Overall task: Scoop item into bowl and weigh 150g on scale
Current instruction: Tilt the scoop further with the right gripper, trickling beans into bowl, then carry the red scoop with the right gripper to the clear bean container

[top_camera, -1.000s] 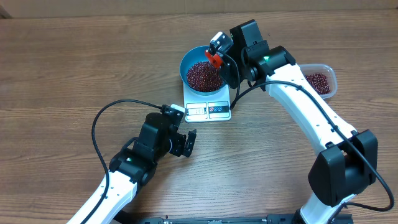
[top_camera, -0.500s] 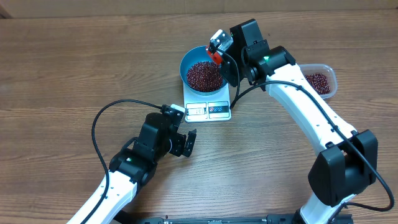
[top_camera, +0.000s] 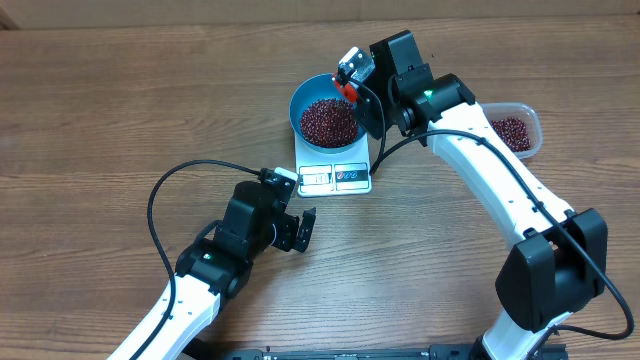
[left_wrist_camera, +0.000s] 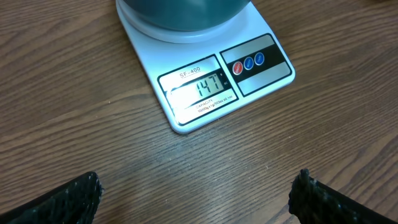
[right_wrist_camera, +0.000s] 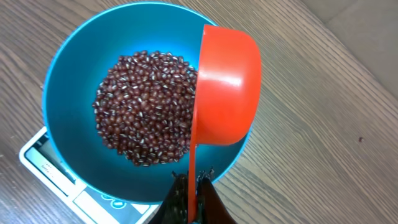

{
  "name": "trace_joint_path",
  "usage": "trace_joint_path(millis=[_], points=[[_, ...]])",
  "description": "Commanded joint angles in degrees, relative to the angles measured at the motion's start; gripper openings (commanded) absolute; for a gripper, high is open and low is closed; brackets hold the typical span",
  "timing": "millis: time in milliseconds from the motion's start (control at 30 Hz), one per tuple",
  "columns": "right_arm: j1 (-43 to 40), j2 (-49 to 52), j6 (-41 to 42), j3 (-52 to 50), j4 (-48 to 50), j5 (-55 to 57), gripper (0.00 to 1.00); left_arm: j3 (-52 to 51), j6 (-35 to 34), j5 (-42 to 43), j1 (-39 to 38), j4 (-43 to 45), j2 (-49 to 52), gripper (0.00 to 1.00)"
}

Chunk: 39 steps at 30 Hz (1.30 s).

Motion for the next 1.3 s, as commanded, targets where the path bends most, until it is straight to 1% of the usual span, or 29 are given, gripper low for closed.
trace_joint_path(millis=[0, 333, 567, 700, 800, 967, 1100, 1267], points=[[0.11, -0.13, -0.22, 1.84, 0.42, 1.95, 0.04, -0.24, -0.79, -0.42, 0.24, 0.02, 0.35, 1.0], [0.11, -0.33, 0.11, 2.12, 0.07, 1.9, 0.04, -0.24, -0.79, -0.42, 0.24, 0.02, 0.35, 1.0], [-0.09, -0.74, 3.65, 5.4, -2.58, 1.88, 0.04, -0.24, -0.79, -0.42, 0.24, 0.02, 0.35, 0.99], [-2.27, -1.25, 7.87, 8.9, -6.62, 1.16, 0.04, -0.24, -0.79, -0.42, 0.24, 0.02, 0.35, 1.0], [-5.77, -1.62, 9.64, 11.85, -11.69, -2.86, 0.04, -0.24, -0.79, -0.42, 0.24, 0.02, 0.35, 0.99], [-14.8, -1.75, 12.39, 14.67, -19.65, -9.64, 0.04, -0.24, -0.79, -0.42, 0.24, 0.02, 0.35, 0.99], [-22.64, -1.73, 16.57, 14.53, -25.05, -9.7, 0.04, -0.24, -0.79, -0.42, 0.24, 0.02, 0.35, 0.99], [-30.99, -1.73, 17.75, 14.38, -29.99, -9.73, 0.04, -0.24, -0.79, -0.42, 0.24, 0.02, 0.35, 1.0]])
